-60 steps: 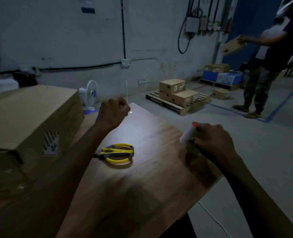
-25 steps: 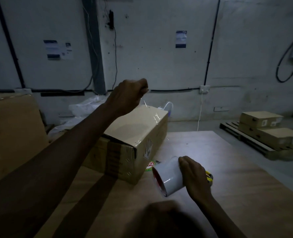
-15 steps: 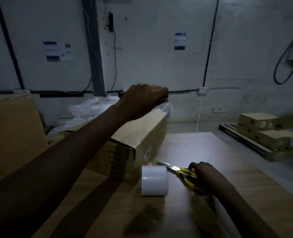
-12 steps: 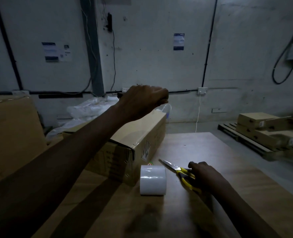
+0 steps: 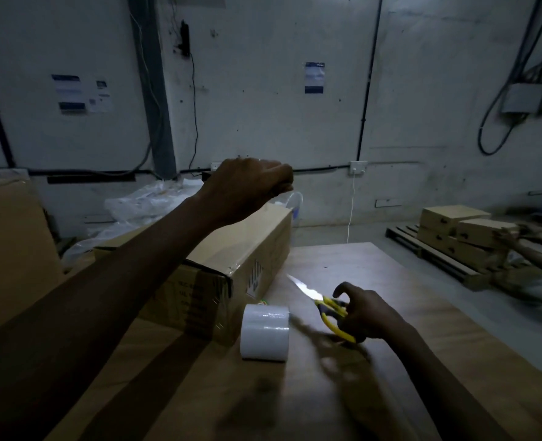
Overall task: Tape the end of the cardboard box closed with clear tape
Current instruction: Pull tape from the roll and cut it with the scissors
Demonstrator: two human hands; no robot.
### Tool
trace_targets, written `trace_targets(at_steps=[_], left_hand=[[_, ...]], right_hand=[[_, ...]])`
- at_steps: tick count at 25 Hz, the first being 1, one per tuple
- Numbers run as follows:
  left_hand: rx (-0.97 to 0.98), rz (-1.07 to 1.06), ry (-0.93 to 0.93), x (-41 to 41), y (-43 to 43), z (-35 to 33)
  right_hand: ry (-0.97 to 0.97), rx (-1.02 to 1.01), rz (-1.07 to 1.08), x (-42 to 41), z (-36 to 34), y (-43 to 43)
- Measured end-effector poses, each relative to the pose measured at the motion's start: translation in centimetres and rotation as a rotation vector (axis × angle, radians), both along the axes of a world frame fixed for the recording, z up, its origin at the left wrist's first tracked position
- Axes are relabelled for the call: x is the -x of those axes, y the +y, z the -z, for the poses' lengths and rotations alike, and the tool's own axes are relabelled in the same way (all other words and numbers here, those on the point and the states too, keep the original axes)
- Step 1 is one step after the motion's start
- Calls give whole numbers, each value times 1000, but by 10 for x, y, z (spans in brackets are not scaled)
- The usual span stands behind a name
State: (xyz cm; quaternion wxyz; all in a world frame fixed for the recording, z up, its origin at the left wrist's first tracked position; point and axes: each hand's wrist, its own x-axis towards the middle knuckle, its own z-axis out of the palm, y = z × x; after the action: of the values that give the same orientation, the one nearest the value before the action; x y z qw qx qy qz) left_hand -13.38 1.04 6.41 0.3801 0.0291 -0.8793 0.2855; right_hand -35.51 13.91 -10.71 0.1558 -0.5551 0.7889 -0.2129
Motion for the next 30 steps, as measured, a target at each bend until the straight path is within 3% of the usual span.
trace_targets(at_steps=[4,7,9,13,21,30], left_hand=[[0,8,13,-1,-1,0],[-1,12,9,-1,-1,0],[-2,11,7,-2,1,-1],[15,20,2,-2,4,-3],[69,43,-2,-1,3,-6],[103,81,0,0,2,-4]], right_hand=[[-351,441,91,-3,-23,12],[-481,541,-100,-7,-54,28],[-360,510,-191,-10,-75,42],[85,405,-149,-12,-105,58],[311,185,-175,-12,-106,44],[356,173,-201,-12,-106,36]])
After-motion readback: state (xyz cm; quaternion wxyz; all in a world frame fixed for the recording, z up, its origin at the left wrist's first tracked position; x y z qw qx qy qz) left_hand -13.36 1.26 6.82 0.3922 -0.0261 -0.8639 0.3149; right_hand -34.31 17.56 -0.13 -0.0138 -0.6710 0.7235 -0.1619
